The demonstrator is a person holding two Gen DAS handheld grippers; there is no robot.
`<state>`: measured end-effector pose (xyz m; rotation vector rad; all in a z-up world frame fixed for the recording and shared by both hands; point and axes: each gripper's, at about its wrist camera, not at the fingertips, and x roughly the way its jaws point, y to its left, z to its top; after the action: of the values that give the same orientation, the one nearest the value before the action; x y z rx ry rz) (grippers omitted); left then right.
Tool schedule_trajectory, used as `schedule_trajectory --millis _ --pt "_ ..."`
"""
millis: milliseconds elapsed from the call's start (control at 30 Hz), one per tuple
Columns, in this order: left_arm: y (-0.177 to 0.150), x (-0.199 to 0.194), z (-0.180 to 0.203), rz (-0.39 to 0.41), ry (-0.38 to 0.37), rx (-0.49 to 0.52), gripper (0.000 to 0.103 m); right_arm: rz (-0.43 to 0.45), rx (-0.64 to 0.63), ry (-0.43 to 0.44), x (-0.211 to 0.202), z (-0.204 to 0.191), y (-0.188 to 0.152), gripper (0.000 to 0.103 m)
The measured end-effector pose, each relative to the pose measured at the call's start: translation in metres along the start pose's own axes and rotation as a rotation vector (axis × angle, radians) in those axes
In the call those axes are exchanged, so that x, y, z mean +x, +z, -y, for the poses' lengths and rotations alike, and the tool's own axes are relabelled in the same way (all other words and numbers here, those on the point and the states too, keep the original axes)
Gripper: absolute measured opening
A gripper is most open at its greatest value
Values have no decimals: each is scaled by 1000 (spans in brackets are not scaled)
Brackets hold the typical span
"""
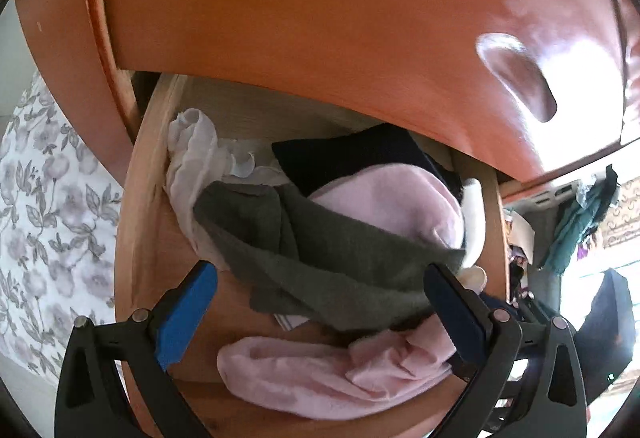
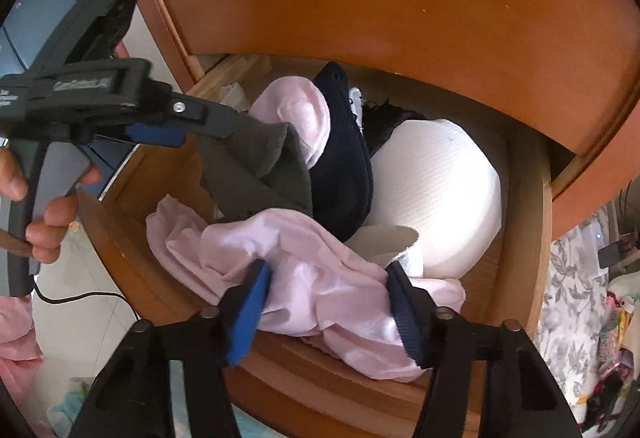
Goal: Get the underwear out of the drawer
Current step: 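Grasp the pink cloth with the right tool while the left tool grasps the grey cloth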
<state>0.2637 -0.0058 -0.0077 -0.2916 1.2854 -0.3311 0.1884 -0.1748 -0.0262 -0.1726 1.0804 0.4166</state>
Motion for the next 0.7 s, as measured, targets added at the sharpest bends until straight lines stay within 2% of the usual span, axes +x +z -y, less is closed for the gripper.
schedule_trajectory --millis 133,367,467,700 --pt "1 8 -1 -7 -7 -19 99 31 1 6 -3 0 -4 38" --pt "2 20 -4 -13 -10 -37 75 78 31 26 -12 3 -12 23" --pt "1 18 -4 4 -15 -34 61 94 55 29 -14 7 -16 20" --pt "-9 8 -2 47 -38 -15 37 137 117 35 -29 14 -30 18"
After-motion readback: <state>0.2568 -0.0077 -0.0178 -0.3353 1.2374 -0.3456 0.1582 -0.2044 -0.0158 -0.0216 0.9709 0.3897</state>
